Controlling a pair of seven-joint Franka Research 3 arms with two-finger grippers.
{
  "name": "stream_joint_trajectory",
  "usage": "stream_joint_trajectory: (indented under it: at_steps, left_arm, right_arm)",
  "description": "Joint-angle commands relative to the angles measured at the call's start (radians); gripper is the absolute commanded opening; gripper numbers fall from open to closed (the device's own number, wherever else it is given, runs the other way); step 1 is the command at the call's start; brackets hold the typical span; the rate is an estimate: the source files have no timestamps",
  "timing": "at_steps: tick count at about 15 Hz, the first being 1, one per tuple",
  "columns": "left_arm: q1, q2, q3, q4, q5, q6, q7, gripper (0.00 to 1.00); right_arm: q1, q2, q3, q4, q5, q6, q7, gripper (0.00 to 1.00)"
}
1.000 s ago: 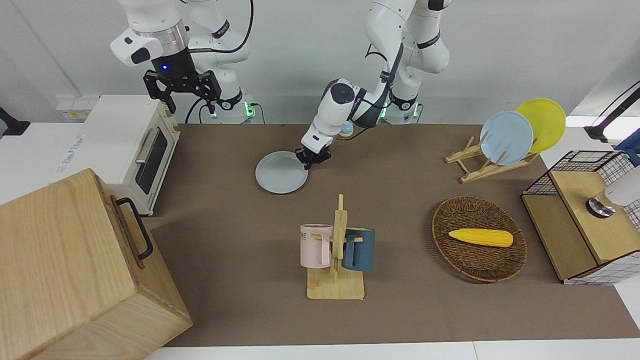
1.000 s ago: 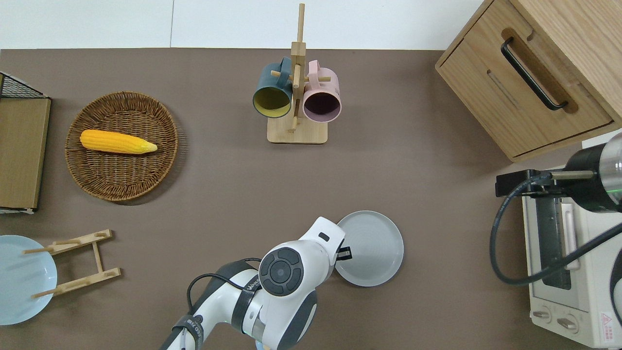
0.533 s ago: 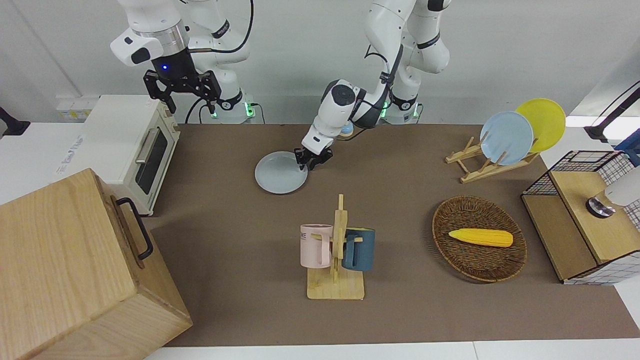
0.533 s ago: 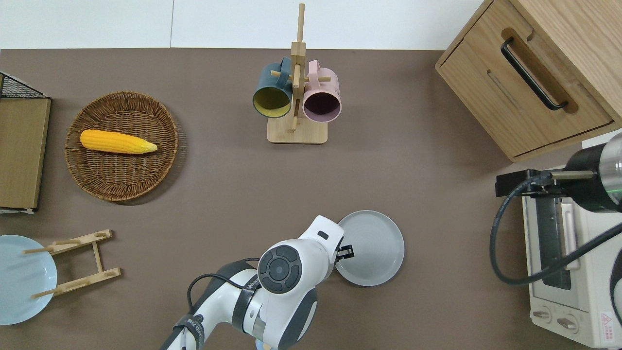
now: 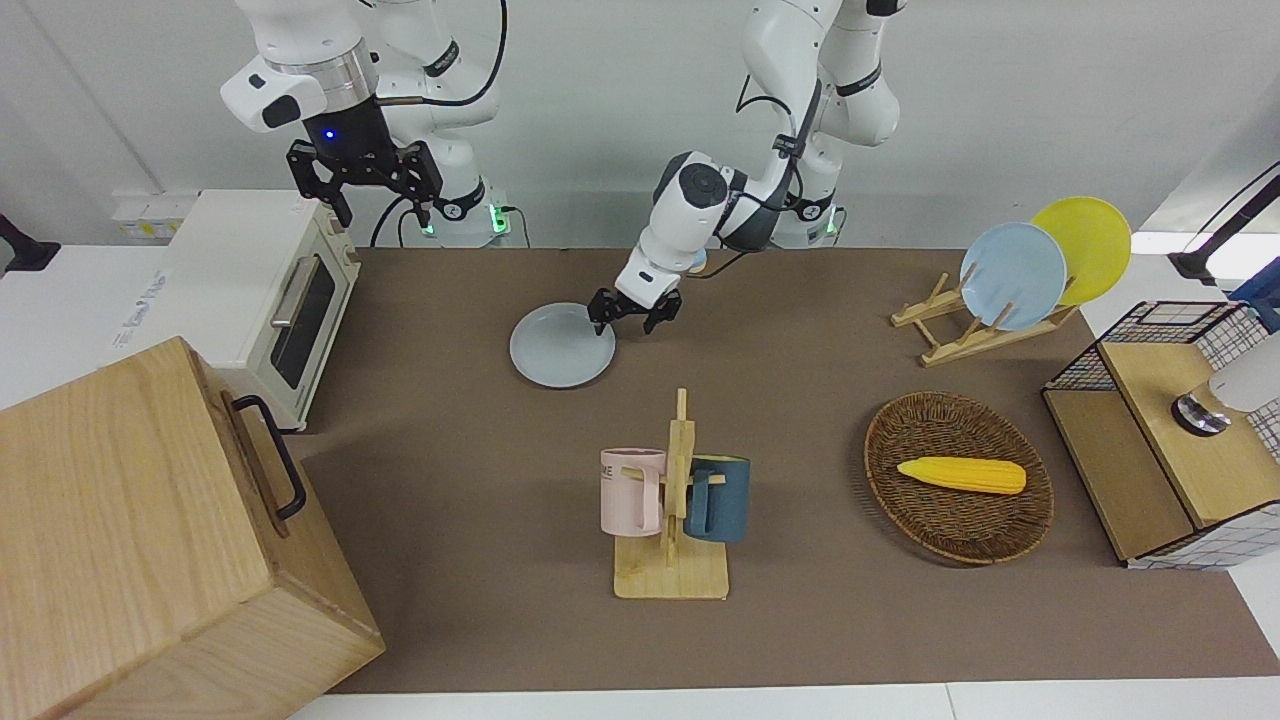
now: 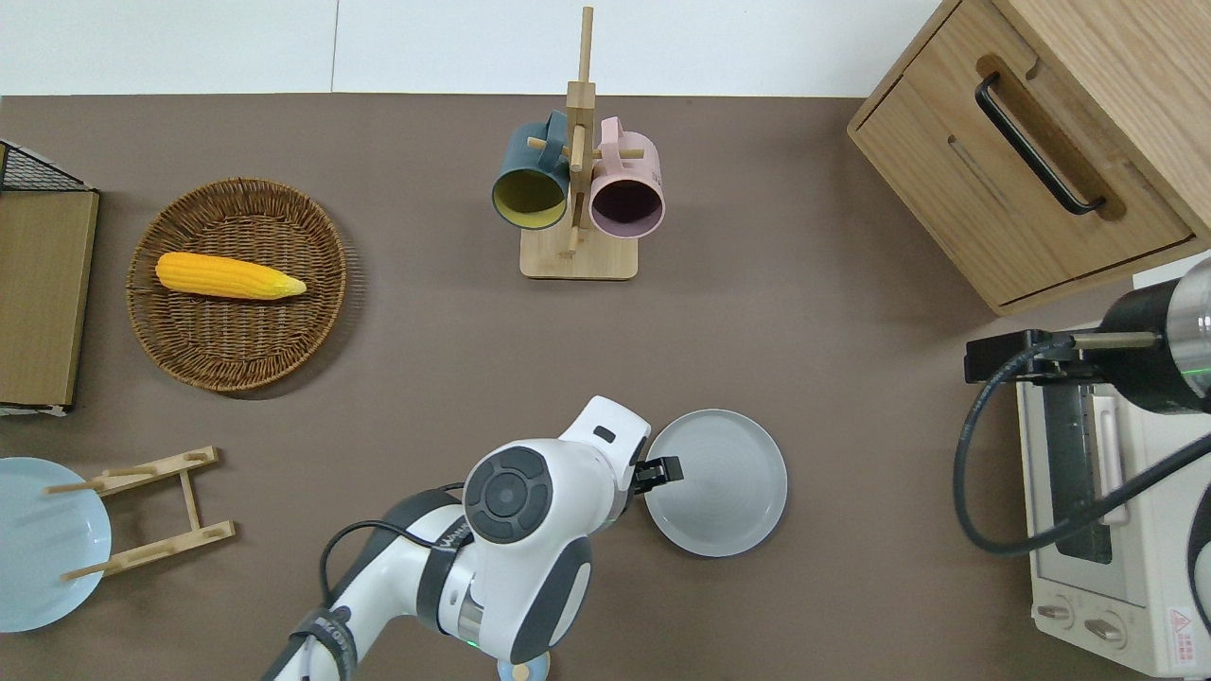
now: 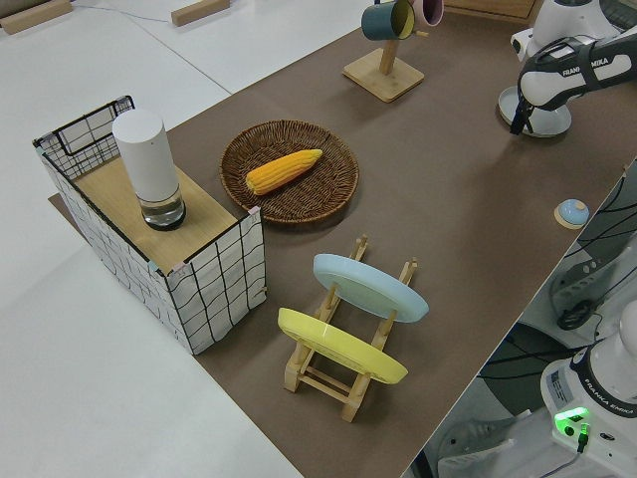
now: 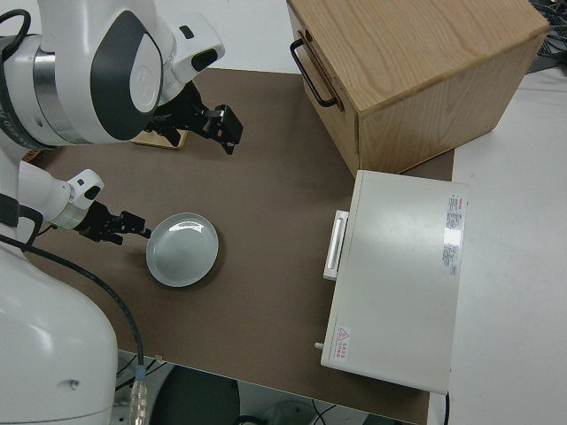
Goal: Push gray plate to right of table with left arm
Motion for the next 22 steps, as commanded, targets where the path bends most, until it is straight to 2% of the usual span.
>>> stream_joint_trajectory:
  at_steps: [1,2,4,5,6,9,10,13,15,19,22]
  left_arm:
    - [0.111,-0.118,0.014,-0.005,0.007,-0.163,0.088,0.99]
    - [0.174,-0.152,0.007,-0.005,0.045,-0.212,0.102,0.99]
    - [0.243,-0.192,-0.001,0.001,0.107,-0.284,0.113,0.99]
    - [0.309,-0.214,-0.03,0.021,0.14,-0.347,0.137,0.99]
    - [0.348,-0.225,-0.047,0.041,0.156,-0.391,0.149,0.99]
    - [0.44,-0.246,-0.052,0.144,0.248,-0.565,0.218,0.99]
    - [0.495,-0.254,-0.064,0.184,0.262,-0.627,0.254,0.99]
    - [0.592,-0.261,-0.069,0.291,0.279,-0.749,0.35,0.99]
    - [0.62,-0.271,-0.061,0.313,0.338,-0.777,0.377,0.99]
    - [0.675,-0.266,-0.066,0.475,0.409,-0.899,0.458,0.99]
    - [0.692,-0.266,-0.058,0.511,0.426,-0.936,0.509,0.99]
  right_arm:
    - [0.006,0.006,-0.005,0.01,0.0,-0.011,-0.002,0.996]
    - [0.006,0.004,-0.005,0.01,0.0,-0.011,-0.002,0.996]
    - [0.006,0.006,-0.005,0.01,0.0,-0.011,-0.002,0.996]
    - [0.006,0.006,-0.005,0.01,0.0,-0.011,-0.002,0.996]
    - [0.006,0.006,-0.005,0.01,0.0,-0.011,-0.002,0.996]
    - [0.006,0.006,-0.005,0.01,0.0,-0.011,-0.002,0.996]
    - [0.006,0.006,-0.005,0.01,0.0,-0.011,-0.002,0.996]
    - [0.006,0.006,-0.005,0.01,0.0,-0.011,-0.002,0.996]
    - [0.006,0.006,-0.005,0.01,0.0,-0.011,-0.002,0.996]
    - [0.006,0.006,-0.005,0.01,0.0,-0.011,-0.002,0.994]
    - [0.006,0.004,-0.005,0.01,0.0,-0.011,-0.002,0.996]
